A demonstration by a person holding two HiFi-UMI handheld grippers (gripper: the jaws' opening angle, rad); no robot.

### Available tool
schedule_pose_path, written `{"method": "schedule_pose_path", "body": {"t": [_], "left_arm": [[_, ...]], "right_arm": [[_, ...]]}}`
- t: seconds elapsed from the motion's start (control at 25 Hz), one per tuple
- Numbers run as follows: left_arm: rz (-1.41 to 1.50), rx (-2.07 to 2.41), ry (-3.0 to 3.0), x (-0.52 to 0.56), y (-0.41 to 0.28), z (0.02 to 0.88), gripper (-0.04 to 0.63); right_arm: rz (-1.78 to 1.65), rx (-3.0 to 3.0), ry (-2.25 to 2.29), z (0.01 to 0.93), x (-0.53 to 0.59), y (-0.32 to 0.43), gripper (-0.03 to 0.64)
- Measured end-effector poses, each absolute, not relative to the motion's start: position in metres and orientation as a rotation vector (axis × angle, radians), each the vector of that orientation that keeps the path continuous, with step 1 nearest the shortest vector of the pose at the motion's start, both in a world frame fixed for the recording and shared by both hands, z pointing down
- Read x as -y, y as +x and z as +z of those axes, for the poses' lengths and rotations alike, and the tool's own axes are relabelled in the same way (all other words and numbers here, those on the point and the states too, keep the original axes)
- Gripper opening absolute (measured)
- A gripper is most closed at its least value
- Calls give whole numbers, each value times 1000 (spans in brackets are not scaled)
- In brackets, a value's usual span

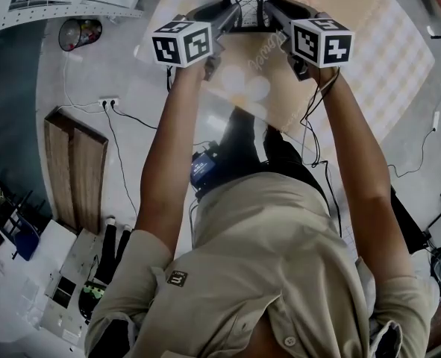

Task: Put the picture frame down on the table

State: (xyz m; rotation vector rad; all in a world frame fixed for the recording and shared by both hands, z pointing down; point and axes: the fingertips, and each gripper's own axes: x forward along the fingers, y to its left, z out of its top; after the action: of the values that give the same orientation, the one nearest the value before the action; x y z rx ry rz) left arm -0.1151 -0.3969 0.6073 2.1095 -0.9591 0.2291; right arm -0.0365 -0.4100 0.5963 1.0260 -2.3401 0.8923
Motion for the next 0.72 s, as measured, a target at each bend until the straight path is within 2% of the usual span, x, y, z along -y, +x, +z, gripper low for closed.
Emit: {"method": "schedule_pose_path", "body": {"t": [0.72], "left_arm": [[256,974,2080,411,-113,628,97]], "right_arm": [[905,2306,1055,621,424,-35,89]]}}
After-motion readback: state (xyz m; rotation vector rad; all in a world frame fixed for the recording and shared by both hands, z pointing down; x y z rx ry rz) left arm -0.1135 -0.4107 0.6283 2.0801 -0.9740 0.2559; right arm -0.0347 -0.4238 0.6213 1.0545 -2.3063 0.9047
